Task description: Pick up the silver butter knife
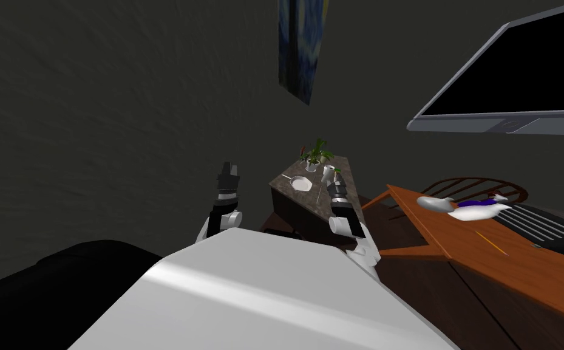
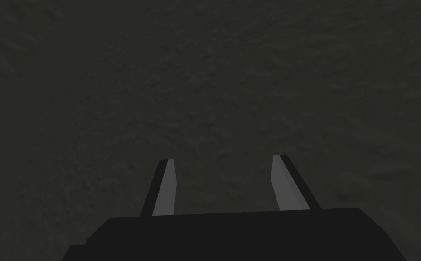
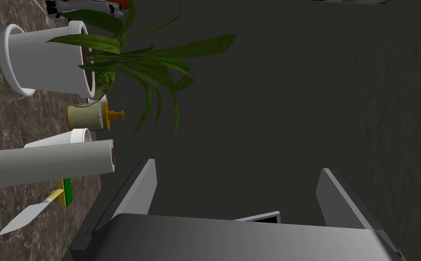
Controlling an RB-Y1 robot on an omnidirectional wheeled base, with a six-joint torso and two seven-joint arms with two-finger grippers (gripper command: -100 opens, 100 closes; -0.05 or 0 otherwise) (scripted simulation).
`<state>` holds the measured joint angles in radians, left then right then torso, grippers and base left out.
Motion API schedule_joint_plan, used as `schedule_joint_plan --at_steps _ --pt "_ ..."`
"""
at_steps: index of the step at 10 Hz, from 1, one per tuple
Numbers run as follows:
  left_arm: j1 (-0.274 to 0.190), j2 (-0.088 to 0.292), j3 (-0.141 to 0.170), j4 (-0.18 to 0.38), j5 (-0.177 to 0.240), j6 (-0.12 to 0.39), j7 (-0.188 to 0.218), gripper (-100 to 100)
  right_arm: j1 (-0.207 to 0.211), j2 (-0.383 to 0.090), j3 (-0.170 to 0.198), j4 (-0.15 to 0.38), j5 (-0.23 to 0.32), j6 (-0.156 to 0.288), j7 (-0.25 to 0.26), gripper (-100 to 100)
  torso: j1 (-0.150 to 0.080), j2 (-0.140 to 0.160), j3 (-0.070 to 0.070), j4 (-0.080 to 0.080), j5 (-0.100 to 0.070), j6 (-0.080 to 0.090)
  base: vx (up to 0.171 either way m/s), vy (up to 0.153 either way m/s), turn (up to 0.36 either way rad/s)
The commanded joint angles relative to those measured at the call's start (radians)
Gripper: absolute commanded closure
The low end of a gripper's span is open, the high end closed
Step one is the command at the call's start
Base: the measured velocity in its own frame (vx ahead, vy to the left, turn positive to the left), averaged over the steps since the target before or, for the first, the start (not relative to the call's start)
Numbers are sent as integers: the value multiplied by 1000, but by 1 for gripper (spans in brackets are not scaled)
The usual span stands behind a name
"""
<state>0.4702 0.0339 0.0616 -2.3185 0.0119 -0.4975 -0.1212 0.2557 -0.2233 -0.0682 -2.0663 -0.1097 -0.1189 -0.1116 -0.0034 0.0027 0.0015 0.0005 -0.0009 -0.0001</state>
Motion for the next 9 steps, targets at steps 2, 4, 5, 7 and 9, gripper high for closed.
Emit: schedule_joint_plan --at_steps 2,4,5,7,9 --pt "0 0 0 0 0 0 0 0 -50 -41 0 46 -8 64 10 -100 0 0 0 0 0 0 -37 -37 -14" --pt "0 0 0 0 0 0 0 0 -86 -64 3 79 -12 104 19 -100 1 -1 -1 0 0 0 -24 -20 -6" --pt "0 0 0 0 0 0 0 0 -123 -87 7 114 -16 141 30 -100 2 -1 -1 0 1 0 -24 -15 -1" --pt "0 0 0 0 0 0 0 0 -161 -111 12 152 -21 185 43 -100 2 -1 0 0 1 0 -39 -20 10" --pt "0 0 0 0 0 0 0 0 -199 -136 19 192 -27 226 57 -100 2 -1 0 0 0 0 -26 -21 15"
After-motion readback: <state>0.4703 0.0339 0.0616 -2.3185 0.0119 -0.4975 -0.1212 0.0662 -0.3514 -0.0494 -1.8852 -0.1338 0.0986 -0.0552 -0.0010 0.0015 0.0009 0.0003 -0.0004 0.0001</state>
